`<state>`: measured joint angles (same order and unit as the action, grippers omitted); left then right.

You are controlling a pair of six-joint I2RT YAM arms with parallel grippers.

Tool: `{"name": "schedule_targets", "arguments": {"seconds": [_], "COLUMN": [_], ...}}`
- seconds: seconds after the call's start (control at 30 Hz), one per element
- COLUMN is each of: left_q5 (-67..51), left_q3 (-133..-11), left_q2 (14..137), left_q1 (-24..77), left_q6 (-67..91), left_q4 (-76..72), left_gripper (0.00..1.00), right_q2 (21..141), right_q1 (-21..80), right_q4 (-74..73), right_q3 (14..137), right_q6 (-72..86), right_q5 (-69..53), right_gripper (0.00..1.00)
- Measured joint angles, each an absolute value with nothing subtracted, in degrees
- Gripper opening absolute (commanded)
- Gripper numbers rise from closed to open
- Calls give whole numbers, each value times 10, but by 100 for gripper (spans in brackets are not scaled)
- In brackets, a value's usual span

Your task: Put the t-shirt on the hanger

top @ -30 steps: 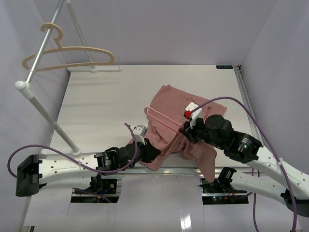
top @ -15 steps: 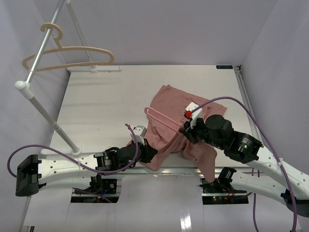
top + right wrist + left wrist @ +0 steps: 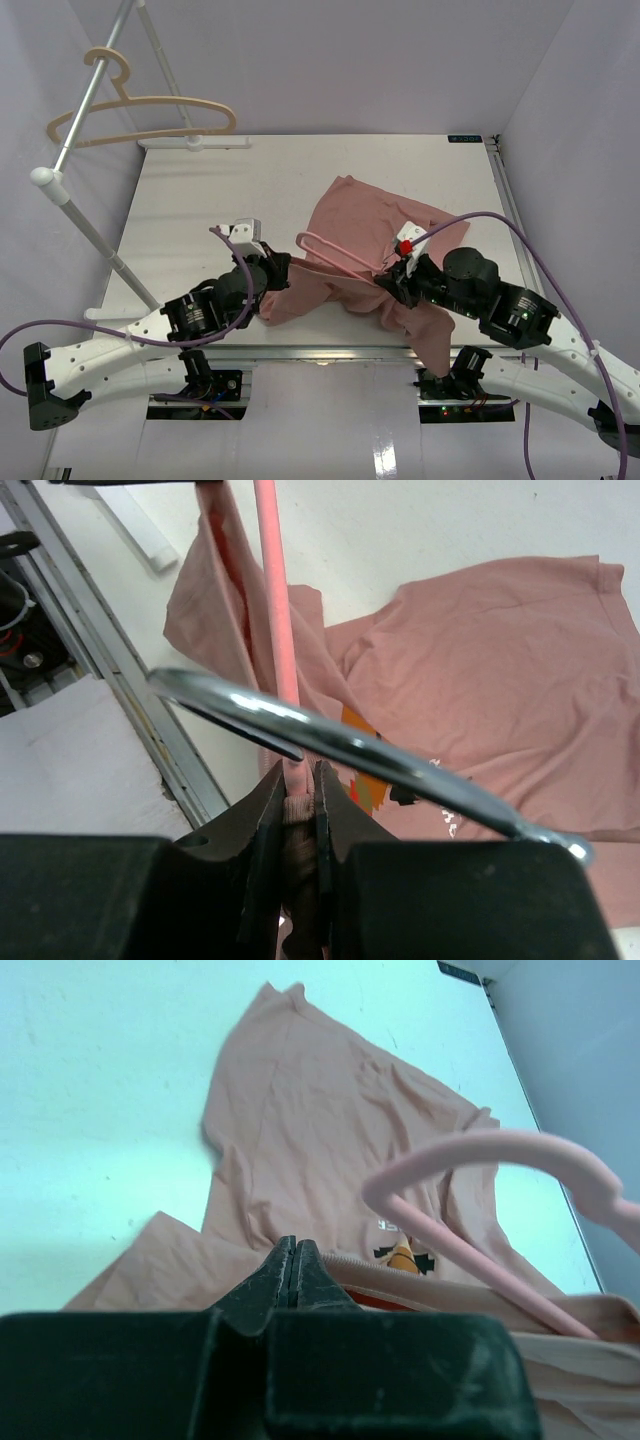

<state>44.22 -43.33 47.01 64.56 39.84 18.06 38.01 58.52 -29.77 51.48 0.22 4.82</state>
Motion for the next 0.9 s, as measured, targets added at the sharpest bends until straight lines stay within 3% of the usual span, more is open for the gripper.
{"name": "schedule_targets", "arguments": {"seconds": [0.47, 0.9], "left_q5": [428, 334], "left_q3": [-521, -625], "left_q2": [498, 535], "left_q1": [622, 619], "left_q6": [302, 187], "left_q4": [191, 198], "left_gripper": [0, 0], "right_q2": [364, 413], "right_q1": [585, 585], "right_q4": [-303, -311], "right_q3": [508, 508], "right_q6": [7, 8], "right_q5": [19, 10], "right_gripper": [8, 8]}}
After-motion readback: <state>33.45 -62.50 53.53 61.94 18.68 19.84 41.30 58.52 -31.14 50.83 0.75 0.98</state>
